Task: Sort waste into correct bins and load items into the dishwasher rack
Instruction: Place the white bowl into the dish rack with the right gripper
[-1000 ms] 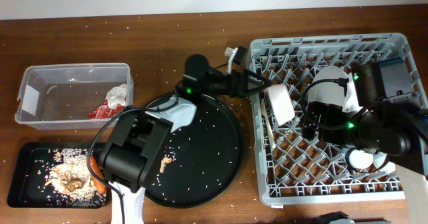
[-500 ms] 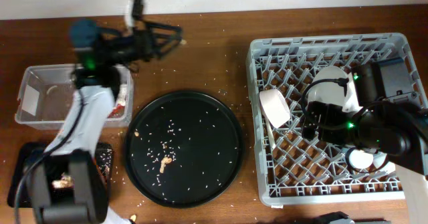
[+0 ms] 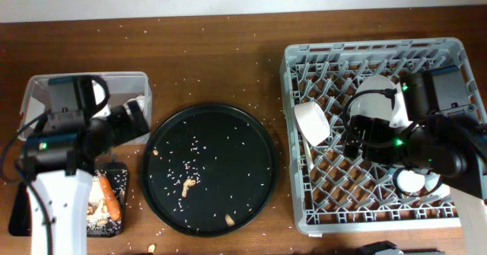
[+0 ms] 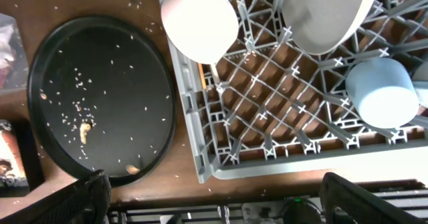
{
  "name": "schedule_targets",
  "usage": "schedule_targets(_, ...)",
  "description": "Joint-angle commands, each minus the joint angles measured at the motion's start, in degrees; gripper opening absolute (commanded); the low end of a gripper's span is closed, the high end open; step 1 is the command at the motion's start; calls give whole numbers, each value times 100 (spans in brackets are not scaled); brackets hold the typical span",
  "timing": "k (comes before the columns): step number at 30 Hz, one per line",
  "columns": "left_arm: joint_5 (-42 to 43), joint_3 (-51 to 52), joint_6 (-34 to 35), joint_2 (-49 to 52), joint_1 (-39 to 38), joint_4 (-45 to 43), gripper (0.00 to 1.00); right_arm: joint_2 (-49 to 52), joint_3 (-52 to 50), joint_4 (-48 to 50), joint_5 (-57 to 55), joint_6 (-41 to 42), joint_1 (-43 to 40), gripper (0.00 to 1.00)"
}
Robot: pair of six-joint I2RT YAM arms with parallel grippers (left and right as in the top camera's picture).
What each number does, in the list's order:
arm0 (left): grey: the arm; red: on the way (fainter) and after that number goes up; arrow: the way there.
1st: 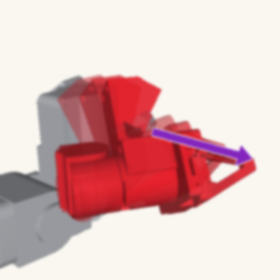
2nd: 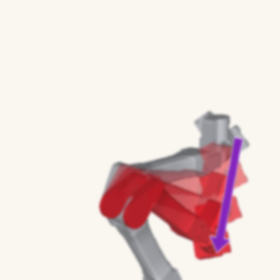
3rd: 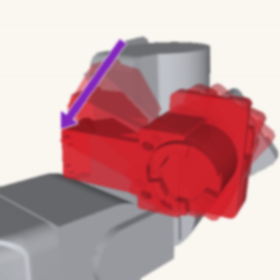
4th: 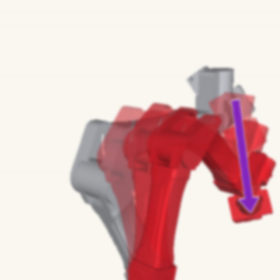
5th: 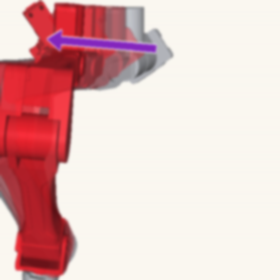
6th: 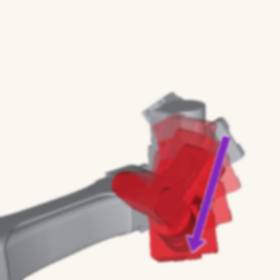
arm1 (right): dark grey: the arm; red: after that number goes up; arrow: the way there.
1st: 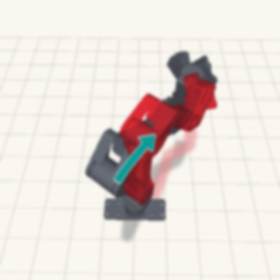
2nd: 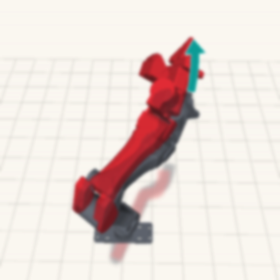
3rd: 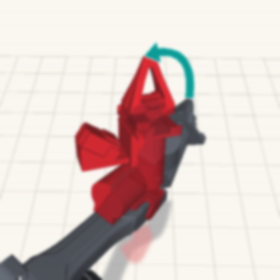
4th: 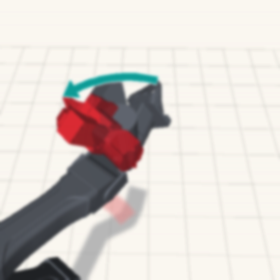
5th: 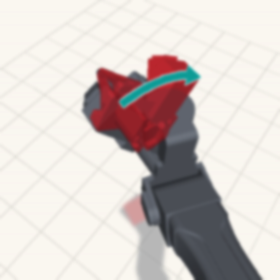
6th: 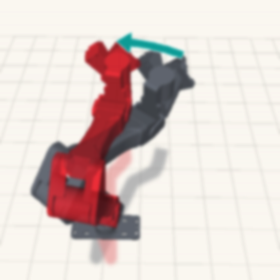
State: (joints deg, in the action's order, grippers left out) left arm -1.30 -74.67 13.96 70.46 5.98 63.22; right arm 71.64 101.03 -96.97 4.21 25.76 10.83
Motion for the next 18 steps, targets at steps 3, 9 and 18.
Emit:
schedule_targets(3,-1010,-28,-310,-190,4,28,99,-17,13,-33,-11,48,4,99)
schedule_targets(9,-1012,-28,-313,-179,4,52,99,-17,13,-33,-11,48,4,99)
schedule_targets(18,-1012,-28,-313,-179,4,55,99,-1867,-1172,3123,-1370,-717,-4,98)
